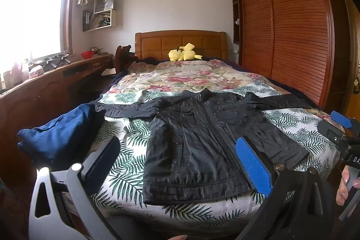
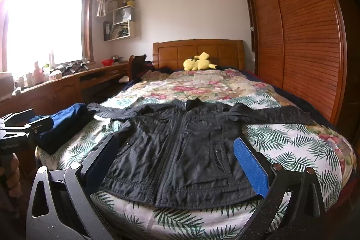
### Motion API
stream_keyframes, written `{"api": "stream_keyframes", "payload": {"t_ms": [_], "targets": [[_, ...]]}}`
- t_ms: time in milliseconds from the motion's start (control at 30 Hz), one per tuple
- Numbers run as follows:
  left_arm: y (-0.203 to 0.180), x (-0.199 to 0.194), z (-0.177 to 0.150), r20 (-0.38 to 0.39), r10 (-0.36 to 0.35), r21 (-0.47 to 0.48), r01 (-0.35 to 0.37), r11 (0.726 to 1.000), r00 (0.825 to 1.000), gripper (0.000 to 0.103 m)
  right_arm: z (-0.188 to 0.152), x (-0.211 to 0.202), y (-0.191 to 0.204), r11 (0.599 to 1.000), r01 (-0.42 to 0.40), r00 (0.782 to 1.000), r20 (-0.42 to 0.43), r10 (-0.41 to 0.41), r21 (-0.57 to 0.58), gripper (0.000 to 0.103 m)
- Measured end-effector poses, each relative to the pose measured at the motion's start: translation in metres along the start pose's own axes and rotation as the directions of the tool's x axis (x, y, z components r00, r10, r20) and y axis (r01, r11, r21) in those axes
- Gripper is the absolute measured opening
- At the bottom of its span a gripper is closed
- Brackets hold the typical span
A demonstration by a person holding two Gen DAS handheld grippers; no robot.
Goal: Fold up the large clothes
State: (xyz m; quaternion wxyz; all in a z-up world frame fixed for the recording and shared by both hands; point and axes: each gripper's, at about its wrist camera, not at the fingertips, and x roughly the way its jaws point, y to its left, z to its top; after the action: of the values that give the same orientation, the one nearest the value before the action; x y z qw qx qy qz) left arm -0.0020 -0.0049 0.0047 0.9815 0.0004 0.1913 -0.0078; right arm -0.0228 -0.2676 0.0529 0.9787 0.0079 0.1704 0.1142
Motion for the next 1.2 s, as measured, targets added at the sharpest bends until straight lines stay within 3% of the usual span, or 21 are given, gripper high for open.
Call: {"api": "stream_keyframes", "payload": {"t_ms": [1200], "targets": [[-0.004, -0.021, 0.005, 0.015, -0.015, 0.009, 0.015, 1.0, 1.0, 0.103, 0.002, -0.004, 0.003, 1.0, 0.0, 1.0, 0.007, 0.0, 0.0, 0.103]]}}
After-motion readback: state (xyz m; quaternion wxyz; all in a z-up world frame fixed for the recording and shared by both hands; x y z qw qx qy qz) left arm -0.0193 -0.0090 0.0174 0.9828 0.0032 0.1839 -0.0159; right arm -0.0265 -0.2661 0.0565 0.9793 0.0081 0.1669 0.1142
